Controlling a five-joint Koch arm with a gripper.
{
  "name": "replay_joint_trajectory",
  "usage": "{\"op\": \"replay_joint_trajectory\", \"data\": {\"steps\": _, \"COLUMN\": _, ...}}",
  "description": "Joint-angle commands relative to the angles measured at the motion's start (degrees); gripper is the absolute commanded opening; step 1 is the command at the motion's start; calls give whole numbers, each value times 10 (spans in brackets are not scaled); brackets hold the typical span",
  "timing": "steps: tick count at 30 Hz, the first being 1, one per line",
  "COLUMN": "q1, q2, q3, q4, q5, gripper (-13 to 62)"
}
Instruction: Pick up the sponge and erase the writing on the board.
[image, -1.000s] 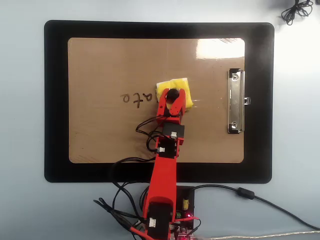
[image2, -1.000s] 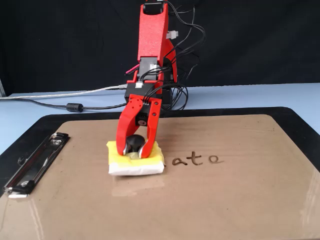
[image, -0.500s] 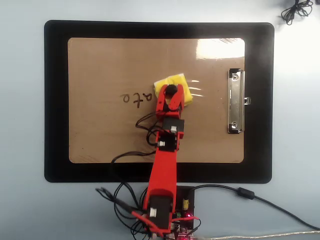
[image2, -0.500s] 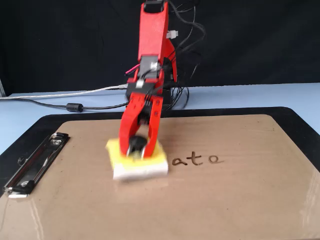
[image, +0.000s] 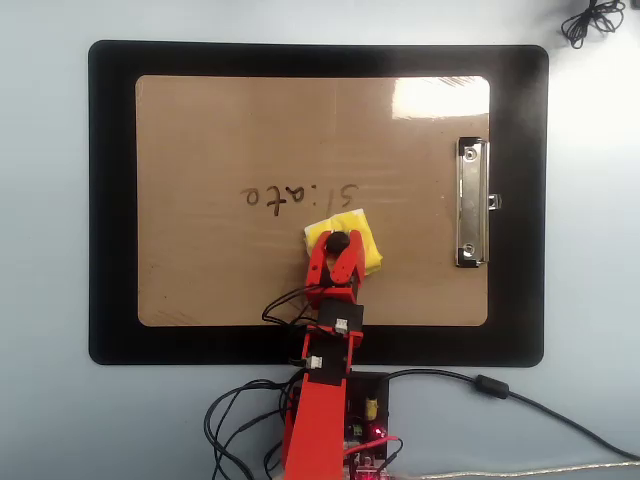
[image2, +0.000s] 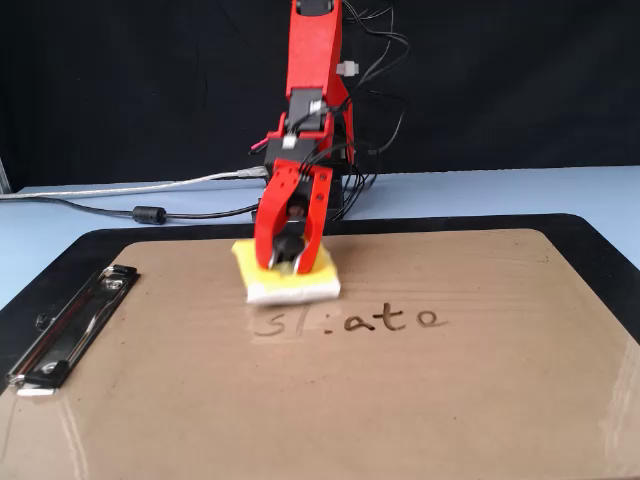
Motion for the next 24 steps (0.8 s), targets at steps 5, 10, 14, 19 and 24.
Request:
{"op": "replay_joint_trajectory", "data": {"steps": 5, "q1": 65, "q2": -177, "q3": -185, "q4": -23, "q5": 40, "gripper": -78}}
{"op": "replay_joint_trajectory", "data": {"steps": 10, "q1": 104, "q2": -266, "q3": -290, "q4": -26, "q5": 88, "gripper": -78}}
{"op": "replay_joint_trajectory", "data": {"steps": 14, "q1": 96, "q2": -218, "q3": -178, "q4": -34, "q5": 84, "gripper": -78}}
{"op": "replay_joint_trajectory", "data": {"steps": 19, "q1": 2, "q2": -167, "q3": -94, "q4": -43, "q5": 27, "gripper": -77}}
{"op": "replay_joint_trajectory", "data": {"steps": 24, "q1": -20, "q2": -316, "q3": -204, "q4": -142, "q5": 3, "gripper": -78}}
